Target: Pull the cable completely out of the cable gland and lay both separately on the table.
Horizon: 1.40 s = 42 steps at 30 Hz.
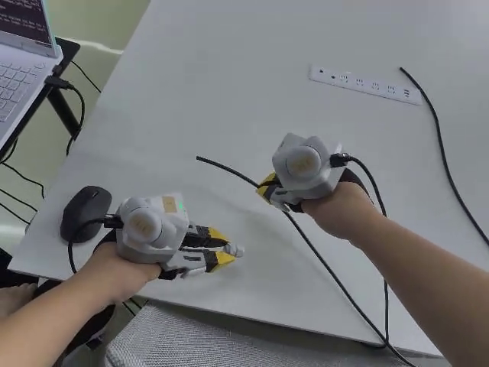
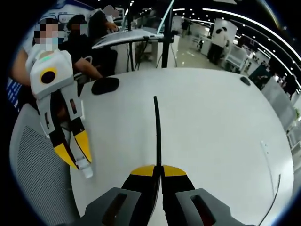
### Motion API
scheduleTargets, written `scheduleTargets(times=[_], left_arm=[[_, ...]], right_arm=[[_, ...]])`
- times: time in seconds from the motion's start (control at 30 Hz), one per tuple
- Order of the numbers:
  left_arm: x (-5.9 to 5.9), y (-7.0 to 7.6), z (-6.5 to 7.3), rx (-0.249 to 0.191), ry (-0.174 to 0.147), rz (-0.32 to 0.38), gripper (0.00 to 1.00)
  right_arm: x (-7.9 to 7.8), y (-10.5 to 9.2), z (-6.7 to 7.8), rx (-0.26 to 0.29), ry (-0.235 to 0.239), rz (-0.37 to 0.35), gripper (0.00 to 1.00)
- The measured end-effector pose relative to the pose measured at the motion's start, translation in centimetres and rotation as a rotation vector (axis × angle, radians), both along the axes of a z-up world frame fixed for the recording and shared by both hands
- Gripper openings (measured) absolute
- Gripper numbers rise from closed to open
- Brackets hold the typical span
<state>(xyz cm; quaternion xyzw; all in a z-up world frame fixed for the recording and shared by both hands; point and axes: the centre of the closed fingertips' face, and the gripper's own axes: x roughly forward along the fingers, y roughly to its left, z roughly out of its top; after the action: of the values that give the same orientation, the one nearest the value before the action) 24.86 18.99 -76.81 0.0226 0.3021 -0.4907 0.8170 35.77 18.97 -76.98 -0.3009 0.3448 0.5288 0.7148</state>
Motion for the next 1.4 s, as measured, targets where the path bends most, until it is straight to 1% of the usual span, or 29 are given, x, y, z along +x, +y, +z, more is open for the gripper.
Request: scheduleTargets(times=[0.1,0.23,0.37,0.47,0.63,0.7,0.9,1.0,1.1,1.23,1.4], left_arm=[[0.4,0.7,-0.7,0.010,0.009,0.028,0.15],[0.8,1.4,-1.3,-0.002,0.017,0.067,0.15],[0.8,1.7,-2.0,0.009,0.024,0.069,0.15],[1.0,2.1,-2.7,0.027,0.025,0.070,0.15],[1.2,2.6,-3.3,0.026,0.030,0.078,0.15],[1.2,2.6,-3.5,0.031,0.032,0.075,0.15],[1.3,2.8,-3.8,0.027,0.040,0.077,0.15],[1.4,2.8,-4.1,0.040,0.029,0.068,0.15],[1.6,2.8,-4.1,0.030,0.031,0.078,0.15],[1.9,2.9,-4.2,0.032,0.025,0.086,0.15],[1.8,3.0,-4.6,0.050,0.017,0.087,0.16]], right_arm=[[-0.1,0.7,-0.9,-0.013,0.008,0.022,0.00],[-0.6,1.2,-2.1,-0.016,0.030,0.028,0.00],[-1.2,1.7,-3.2,-0.025,0.045,0.046,0.00],[-1.7,2.1,-4.1,-0.036,0.053,0.066,0.00],[-2.0,2.3,-5.0,-0.037,0.068,0.062,0.00],[-2.0,2.3,-5.2,-0.038,0.072,0.060,0.00],[-1.8,2.2,-5.4,-0.033,0.081,0.043,0.00],[-1.7,2.2,-5.5,-0.025,0.081,0.040,0.00],[-1.7,2.2,-5.5,-0.015,0.087,0.031,0.00],[-1.6,2.2,-5.5,-0.001,0.085,0.025,0.00],[-1.6,2.2,-5.5,0.004,0.082,0.032,0.00]])
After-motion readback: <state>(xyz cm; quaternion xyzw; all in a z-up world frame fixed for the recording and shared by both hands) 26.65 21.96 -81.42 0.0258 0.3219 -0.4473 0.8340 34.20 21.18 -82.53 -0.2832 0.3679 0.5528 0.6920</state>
